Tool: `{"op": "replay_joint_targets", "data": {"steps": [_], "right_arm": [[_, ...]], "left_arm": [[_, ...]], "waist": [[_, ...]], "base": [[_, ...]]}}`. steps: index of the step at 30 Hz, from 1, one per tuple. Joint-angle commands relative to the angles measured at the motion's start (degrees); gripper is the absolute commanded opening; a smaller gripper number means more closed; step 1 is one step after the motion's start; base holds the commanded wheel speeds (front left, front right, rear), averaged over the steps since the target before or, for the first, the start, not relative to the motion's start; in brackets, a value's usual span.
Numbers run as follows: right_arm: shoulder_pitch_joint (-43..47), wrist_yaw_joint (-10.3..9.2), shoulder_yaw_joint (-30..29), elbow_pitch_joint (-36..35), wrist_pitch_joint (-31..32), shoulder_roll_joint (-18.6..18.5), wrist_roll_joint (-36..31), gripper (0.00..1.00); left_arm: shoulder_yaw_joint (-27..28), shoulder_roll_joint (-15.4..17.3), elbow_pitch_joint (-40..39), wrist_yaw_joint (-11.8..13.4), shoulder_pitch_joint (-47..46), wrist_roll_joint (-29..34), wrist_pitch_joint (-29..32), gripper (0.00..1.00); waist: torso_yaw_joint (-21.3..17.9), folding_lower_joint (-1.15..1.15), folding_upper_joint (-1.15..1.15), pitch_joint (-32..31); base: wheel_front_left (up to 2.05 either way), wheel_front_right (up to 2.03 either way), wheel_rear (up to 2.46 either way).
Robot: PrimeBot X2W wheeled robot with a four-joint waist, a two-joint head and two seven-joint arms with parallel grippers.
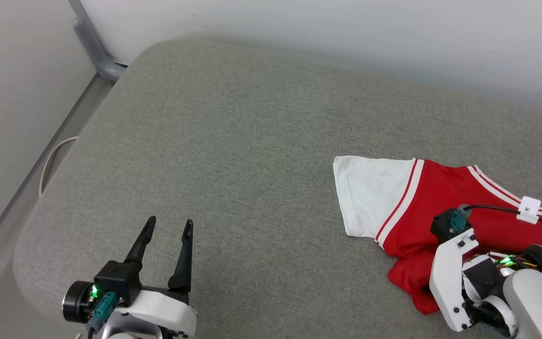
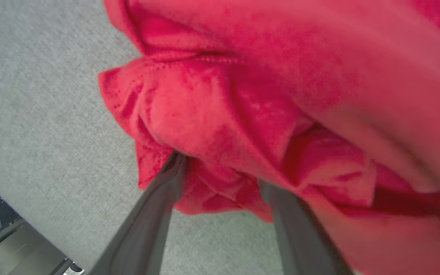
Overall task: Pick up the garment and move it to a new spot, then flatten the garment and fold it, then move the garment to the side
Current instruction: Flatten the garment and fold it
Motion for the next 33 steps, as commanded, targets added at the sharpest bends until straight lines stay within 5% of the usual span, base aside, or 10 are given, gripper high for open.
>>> {"op": "replay_joint_targets", "data": {"steps": [1,2,9,16,22,23,24,33], "right_arm": [[1.46,0.00,1.74,1.85,-0.06,1.05,0.67,0.31],[1.74,0.02,2.42,1.95,-0.13,0.96,1.12,0.00],[4.32,-0.02,4.78,-2.05,1.01,-3.08,5.68,0.00],[13.00,-0.02,6.69,-13.83,8.13,-8.84,12.61,0.00],[16.83,-0.02,4.69,-16.68,8.74,-8.97,11.74,0.00],[16.65,-0.02,3.88,-16.92,7.59,-8.57,11.21,0.40],[16.51,-0.02,2.73,-16.64,6.58,-7.94,10.76,1.00],[12.16,-0.02,-10.29,-18.58,-6.65,-1.58,8.44,1.00]], "left_arm": [[0.13,-0.14,-0.03,0.32,-0.37,0.04,-0.15,1.00],[0.41,-0.14,-0.03,0.31,-0.06,0.04,-0.15,1.00],[1.61,-0.16,0.16,0.53,0.99,0.43,-0.15,1.00],[2.28,-0.18,-0.28,0.33,2.24,0.94,-0.15,1.00],[1.58,-0.19,-0.27,0.22,2.16,0.98,-0.15,1.00],[1.53,-0.20,-0.25,0.20,2.06,1.04,-0.15,1.00],[1.51,-0.20,-0.30,0.17,2.03,1.08,-0.15,1.00],[2.27,-0.14,-1.17,0.03,1.80,-1.24,-0.15,1.00]], "waist": [[-0.16,0.00,0.00,-0.12],[-0.43,0.00,0.00,-0.37],[-4.06,0.00,0.00,-3.59],[-8.03,0.00,0.00,-6.35],[-8.65,0.00,0.00,-5.87],[-8.76,0.00,0.00,-5.81],[-8.96,0.00,0.00,-5.79],[-12.66,0.00,0.00,-6.21]], "base": [[0.00,0.00,0.00],[0.00,0.00,0.00],[0.00,0.00,0.00],[0.00,0.00,0.00],[0.00,0.00,0.00],[0.00,0.00,0.00],[0.00,0.00,0.00],[0.00,0.00,0.00]]}}
